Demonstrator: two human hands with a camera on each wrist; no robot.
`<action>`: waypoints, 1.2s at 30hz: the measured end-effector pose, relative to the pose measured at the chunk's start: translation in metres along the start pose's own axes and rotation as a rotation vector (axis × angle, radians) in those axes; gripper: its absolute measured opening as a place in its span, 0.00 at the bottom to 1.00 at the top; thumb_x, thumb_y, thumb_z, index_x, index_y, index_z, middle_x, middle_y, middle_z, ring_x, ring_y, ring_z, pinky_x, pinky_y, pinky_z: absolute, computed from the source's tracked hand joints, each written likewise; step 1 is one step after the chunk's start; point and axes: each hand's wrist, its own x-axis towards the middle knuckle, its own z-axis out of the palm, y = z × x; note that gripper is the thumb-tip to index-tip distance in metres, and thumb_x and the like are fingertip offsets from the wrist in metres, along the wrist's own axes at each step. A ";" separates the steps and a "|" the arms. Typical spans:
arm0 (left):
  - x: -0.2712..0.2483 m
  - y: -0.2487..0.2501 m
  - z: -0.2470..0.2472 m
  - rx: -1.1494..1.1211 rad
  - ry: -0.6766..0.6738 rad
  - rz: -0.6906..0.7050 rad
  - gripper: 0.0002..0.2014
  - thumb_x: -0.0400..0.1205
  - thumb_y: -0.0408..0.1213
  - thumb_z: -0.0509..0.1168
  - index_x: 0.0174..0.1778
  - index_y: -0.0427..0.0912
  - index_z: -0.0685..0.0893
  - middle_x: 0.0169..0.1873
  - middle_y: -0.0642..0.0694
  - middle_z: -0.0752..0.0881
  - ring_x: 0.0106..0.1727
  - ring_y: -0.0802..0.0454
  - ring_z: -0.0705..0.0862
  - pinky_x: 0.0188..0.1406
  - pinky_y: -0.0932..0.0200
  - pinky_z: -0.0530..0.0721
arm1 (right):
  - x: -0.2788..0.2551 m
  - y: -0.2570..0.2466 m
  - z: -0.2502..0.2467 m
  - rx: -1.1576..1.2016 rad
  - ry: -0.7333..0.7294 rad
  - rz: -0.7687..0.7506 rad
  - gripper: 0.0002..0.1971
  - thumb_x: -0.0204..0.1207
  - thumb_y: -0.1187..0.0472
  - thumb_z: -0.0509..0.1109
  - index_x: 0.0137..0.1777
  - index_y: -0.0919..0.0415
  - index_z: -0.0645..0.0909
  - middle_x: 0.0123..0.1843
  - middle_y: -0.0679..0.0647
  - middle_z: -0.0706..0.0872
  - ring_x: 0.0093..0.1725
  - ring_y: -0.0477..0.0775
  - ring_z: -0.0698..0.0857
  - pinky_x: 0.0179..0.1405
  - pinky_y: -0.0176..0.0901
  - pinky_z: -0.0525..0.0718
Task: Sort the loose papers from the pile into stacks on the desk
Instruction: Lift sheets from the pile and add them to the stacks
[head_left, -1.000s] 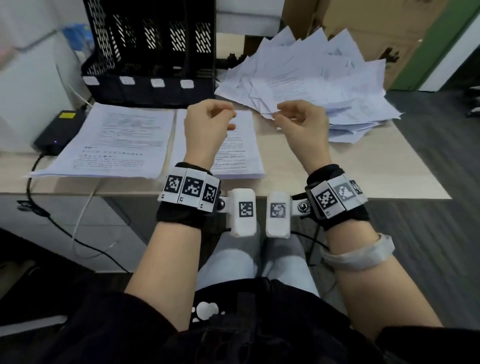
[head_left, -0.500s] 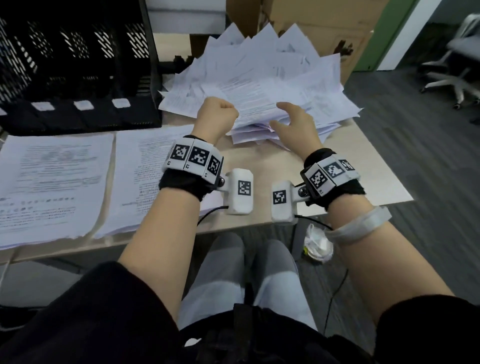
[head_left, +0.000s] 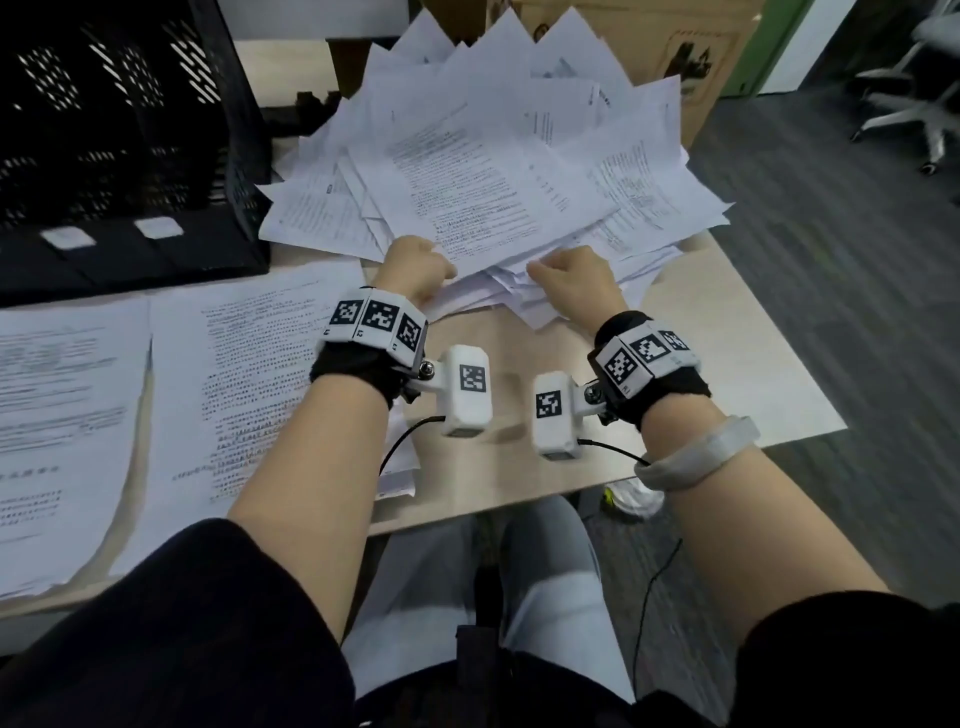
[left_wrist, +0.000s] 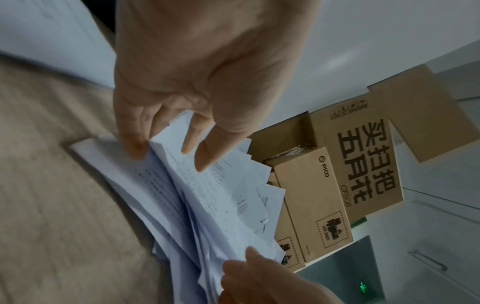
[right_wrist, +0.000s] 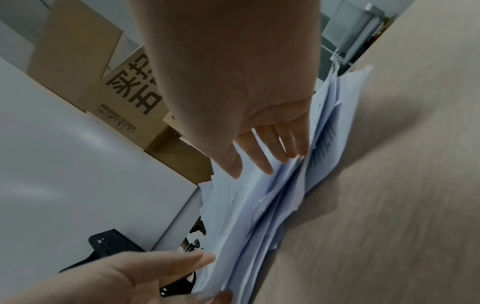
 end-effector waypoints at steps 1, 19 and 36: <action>0.004 -0.003 0.002 -0.044 0.032 -0.005 0.28 0.79 0.28 0.66 0.76 0.35 0.67 0.73 0.39 0.73 0.72 0.43 0.75 0.71 0.53 0.75 | 0.001 0.004 0.002 0.002 -0.004 0.016 0.16 0.79 0.59 0.62 0.32 0.67 0.78 0.31 0.65 0.79 0.32 0.58 0.78 0.34 0.45 0.74; 0.010 0.006 0.006 -0.757 0.271 0.145 0.24 0.75 0.14 0.60 0.67 0.31 0.77 0.58 0.37 0.84 0.54 0.47 0.84 0.52 0.59 0.86 | 0.030 0.013 0.007 0.436 0.083 0.172 0.23 0.76 0.56 0.69 0.63 0.76 0.78 0.50 0.62 0.82 0.26 0.46 0.86 0.46 0.49 0.90; -0.011 0.015 -0.032 -0.862 0.370 0.329 0.25 0.73 0.13 0.57 0.67 0.30 0.77 0.57 0.39 0.85 0.60 0.45 0.84 0.60 0.55 0.84 | 0.043 -0.013 0.012 0.742 0.045 0.300 0.18 0.74 0.81 0.58 0.64 0.75 0.72 0.56 0.74 0.77 0.35 0.55 0.87 0.34 0.40 0.87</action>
